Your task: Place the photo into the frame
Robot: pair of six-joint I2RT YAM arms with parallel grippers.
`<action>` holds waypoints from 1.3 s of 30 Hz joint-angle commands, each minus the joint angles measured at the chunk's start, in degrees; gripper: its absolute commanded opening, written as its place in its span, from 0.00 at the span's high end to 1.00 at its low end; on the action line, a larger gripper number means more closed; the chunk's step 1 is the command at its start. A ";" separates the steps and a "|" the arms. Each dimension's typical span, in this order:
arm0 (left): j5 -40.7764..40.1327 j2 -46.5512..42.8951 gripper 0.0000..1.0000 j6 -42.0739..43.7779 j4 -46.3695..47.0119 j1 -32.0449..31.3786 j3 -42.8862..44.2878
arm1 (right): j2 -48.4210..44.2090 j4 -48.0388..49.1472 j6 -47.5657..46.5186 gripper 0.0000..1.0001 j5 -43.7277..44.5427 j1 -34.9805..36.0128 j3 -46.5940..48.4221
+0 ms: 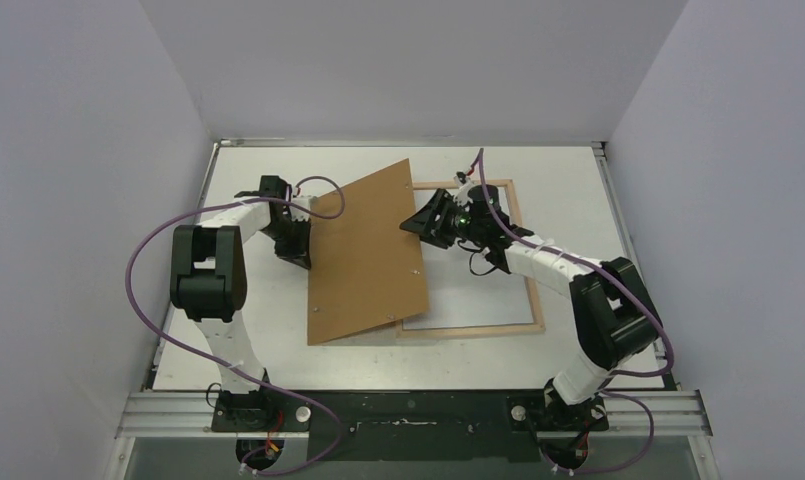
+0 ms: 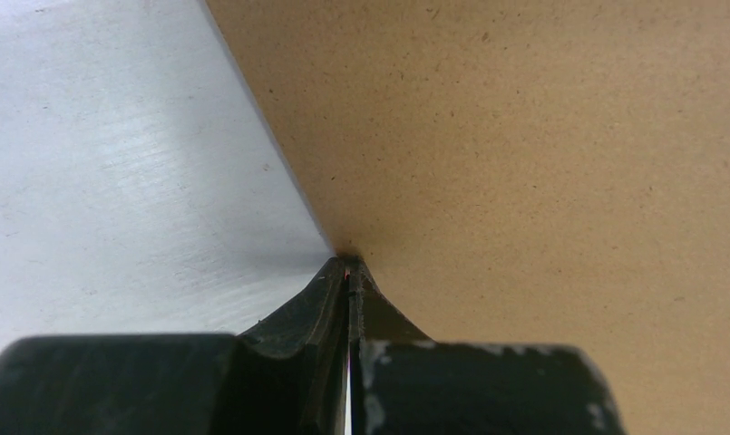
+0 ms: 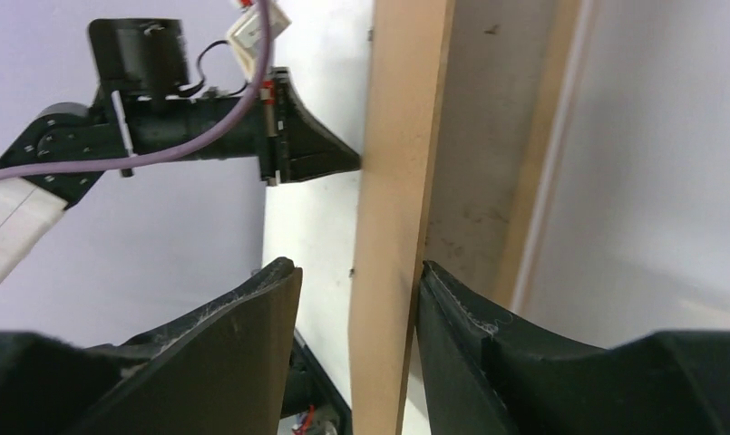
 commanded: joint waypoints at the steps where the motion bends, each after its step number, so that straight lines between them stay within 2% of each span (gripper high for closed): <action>1: 3.45 0.62 1.00 -0.75 -1.79 -0.25 2.08 | -0.39 9.86 4.68 0.50 -4.25 3.15 0.55; 5: 4.48 0.40 1.00 -1.12 -2.20 -0.16 2.45 | 2.63 9.48 4.64 0.49 -4.89 5.46 2.97; 7: 4.69 0.14 1.00 -1.11 -2.21 -0.01 2.47 | 3.02 9.39 4.59 0.53 -4.76 5.75 3.28; 8: 4.95 -0.05 1.00 -1.12 -2.32 0.16 2.43 | 2.93 9.24 4.51 0.60 -4.67 5.70 3.28; 10: 5.86 -0.22 1.00 -1.17 -2.93 0.72 2.74 | 2.06 7.39 3.42 0.81 -3.86 5.07 3.80; 12: 6.85 -0.66 1.00 -1.15 -4.06 1.55 3.75 | 0.88 4.67 1.71 0.93 -2.84 4.13 4.60; 13: 7.26 -1.29 1.00 -1.14 -4.58 1.90 4.33 | 0.34 3.30 0.98 0.95 -2.59 3.36 5.07; 19: 10.45 -6.66 0.61 -1.23 -8.12 2.56 9.66 | -3.37 -2.60 -1.98 0.95 -6.13 -3.87 7.61; 25: 13.14 -7.05 0.59 -3.82 -9.90 2.25 15.20 | -10.98 -7.44 -3.53 0.95 -11.71 -15.79 8.16; 30: 13.05 -4.71 0.59 -7.16 -7.40 -2.01 15.87 | -17.43 -13.68 -6.15 0.95 -14.92 -25.62 9.71; 34: 13.38 -1.85 0.59 -11.22 -3.58 -6.87 16.67 | -21.66 -25.31 -11.69 0.95 -13.66 -33.82 11.91; 36: 13.54 -0.69 0.59 -13.03 -0.01 -9.50 16.57 | -23.78 -29.98 -14.33 0.95 -9.71 -35.69 13.03; 39: 13.56 2.08 0.58 -14.80 3.68 -13.21 17.57 | -27.19 -29.53 -13.10 0.95 -7.36 -37.88 11.26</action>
